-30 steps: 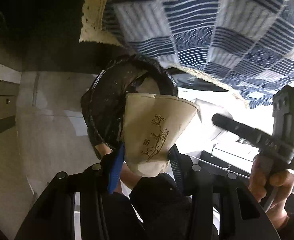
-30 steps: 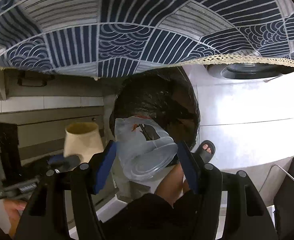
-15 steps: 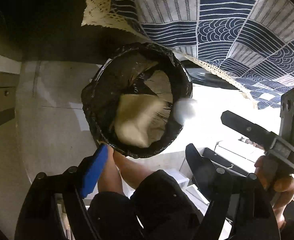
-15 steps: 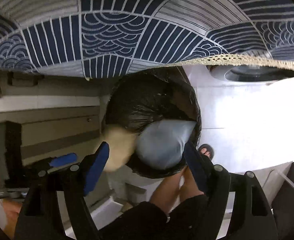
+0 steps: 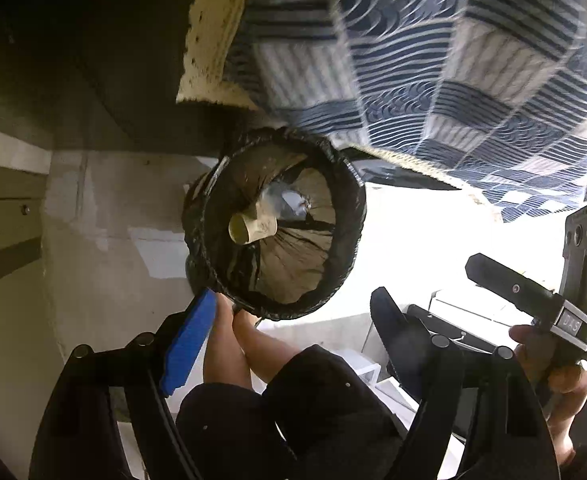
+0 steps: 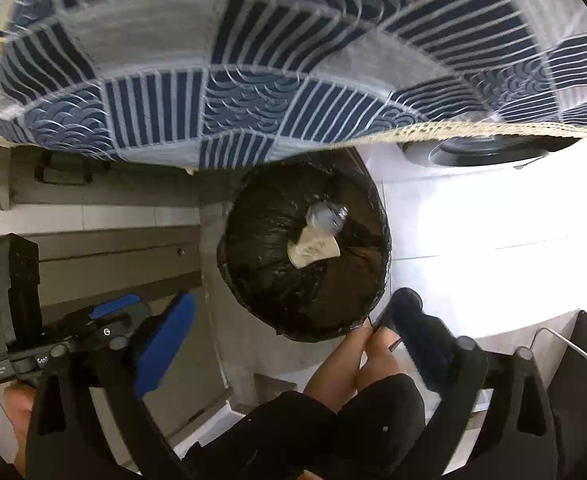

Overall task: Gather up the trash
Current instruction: 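Raise both tools back toward the counter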

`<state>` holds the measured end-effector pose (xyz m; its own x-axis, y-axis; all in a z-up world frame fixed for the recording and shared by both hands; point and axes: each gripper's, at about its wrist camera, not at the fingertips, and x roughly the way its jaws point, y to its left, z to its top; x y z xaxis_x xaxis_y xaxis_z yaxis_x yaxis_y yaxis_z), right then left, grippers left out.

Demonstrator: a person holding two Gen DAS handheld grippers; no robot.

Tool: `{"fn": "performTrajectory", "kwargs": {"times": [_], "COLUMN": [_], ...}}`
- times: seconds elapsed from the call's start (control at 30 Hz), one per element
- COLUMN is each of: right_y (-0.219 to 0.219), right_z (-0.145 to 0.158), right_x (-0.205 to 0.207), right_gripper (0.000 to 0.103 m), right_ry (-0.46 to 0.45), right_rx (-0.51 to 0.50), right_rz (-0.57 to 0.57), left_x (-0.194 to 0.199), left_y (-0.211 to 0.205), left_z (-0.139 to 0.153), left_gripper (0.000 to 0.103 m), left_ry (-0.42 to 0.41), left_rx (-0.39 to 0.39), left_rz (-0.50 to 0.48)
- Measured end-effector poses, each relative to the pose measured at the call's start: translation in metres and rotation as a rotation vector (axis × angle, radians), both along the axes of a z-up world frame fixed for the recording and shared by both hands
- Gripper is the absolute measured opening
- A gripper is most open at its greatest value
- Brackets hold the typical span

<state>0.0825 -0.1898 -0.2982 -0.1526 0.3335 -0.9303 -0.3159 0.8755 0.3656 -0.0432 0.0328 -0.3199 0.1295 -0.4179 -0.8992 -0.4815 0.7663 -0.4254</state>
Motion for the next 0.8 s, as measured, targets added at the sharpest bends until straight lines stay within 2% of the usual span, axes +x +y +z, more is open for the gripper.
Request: {"fn": "performTrajectory", "kwargs": {"times": [0.23, 0.3, 0.33, 0.4, 0.6, 0.8], "right_y": [-0.014, -0.022, -0.025, -0.034, -0.044, -0.051], "right_z": [0.059, 0.090, 0.101, 0.134, 0.190, 0.255], "right_x": [-0.005, 0.000, 0.001, 0.005, 0.007, 0.001], "right_gripper": [0.097, 0.097, 0.097, 0.097, 0.098, 0.098], "right_ry": [-0.083, -0.159, -0.195, -0.287, -0.349, -0.495], "right_rx": [0.007, 0.044, 0.057, 0.085, 0.214, 0.311], "right_rz": [-0.052, -0.087, -0.099, -0.123, -0.129, -0.153], "left_x": [-0.001, 0.001, 0.003, 0.006, 0.014, 0.021], "left_y": [0.003, 0.002, 0.000, -0.002, 0.000, -0.005], "left_z": [0.054, 0.073, 0.091, 0.123, 0.189, 0.253], "left_gripper": [0.085, 0.085, 0.085, 0.095, 0.095, 0.096], "left_ry": [-0.079, -0.095, -0.134, -0.201, -0.341, -0.460], "left_rx": [0.044, 0.035, 0.032, 0.070, 0.134, 0.231], "left_rz": [-0.023, -0.040, -0.054, -0.083, -0.119, -0.167]}}
